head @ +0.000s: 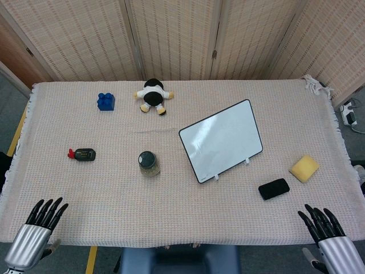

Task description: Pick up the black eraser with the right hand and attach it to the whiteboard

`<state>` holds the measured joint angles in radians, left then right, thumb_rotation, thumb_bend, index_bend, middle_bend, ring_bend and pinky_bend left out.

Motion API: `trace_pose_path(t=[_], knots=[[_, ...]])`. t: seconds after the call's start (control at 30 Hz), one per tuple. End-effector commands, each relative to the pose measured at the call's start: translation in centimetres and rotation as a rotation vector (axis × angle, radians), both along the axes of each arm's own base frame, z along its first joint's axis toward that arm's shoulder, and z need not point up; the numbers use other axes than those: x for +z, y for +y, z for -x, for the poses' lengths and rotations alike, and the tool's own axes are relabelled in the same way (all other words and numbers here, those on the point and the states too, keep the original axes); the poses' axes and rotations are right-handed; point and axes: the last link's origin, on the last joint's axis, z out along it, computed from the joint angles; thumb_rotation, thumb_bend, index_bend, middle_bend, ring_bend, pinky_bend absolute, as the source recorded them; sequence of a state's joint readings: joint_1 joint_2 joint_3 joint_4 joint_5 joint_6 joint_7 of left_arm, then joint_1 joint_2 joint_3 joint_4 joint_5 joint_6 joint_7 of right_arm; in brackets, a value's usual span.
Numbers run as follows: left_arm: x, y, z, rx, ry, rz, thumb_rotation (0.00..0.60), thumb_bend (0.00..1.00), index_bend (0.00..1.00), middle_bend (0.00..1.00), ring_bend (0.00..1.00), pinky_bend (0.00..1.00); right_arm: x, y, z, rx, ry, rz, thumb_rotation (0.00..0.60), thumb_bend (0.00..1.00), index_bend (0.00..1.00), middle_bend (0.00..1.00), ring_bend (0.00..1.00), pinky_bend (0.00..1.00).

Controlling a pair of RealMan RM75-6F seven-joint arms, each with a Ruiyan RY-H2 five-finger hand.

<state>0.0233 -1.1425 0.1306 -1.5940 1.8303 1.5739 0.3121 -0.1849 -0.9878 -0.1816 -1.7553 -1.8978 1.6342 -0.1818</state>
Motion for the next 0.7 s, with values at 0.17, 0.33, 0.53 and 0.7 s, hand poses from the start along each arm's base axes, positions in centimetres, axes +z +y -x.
trace_pose_path(t=[0.17,0.33,0.53,0.7], knots=[[-0.1,0.0,0.0,0.002,0.003,0.004,0.600,0.21,0.00,0.00,0.00,0.01,0.0,-0.3,0.3,-0.019,0.005,-0.006,0.600,0.32,0.00,0.00,0.00,0.00],[-0.2,0.5,-0.1,-0.001,-0.011,0.009,0.600,0.21,0.00,0.00,0.00,0.01,-0.6,-2.2,1.3,-0.055,0.028,-0.027,0.600,0.32,0.00,0.00,0.00,0.00],[0.1,1.5,0.2,0.030,-0.020,-0.018,0.600,0.21,0.00,0.00,0.00,0.02,-1.6,-6.7,2.0,-0.046,0.108,-0.095,0.600,0.32,0.00,0.00,0.00,0.00],[0.0,2.4,0.2,0.027,-0.041,-0.001,0.600,0.21,0.00,0.00,0.00,0.01,-2.1,-9.7,2.6,-0.069,0.178,-0.124,0.600,0.32,0.05,0.00,0.00,0.00]])
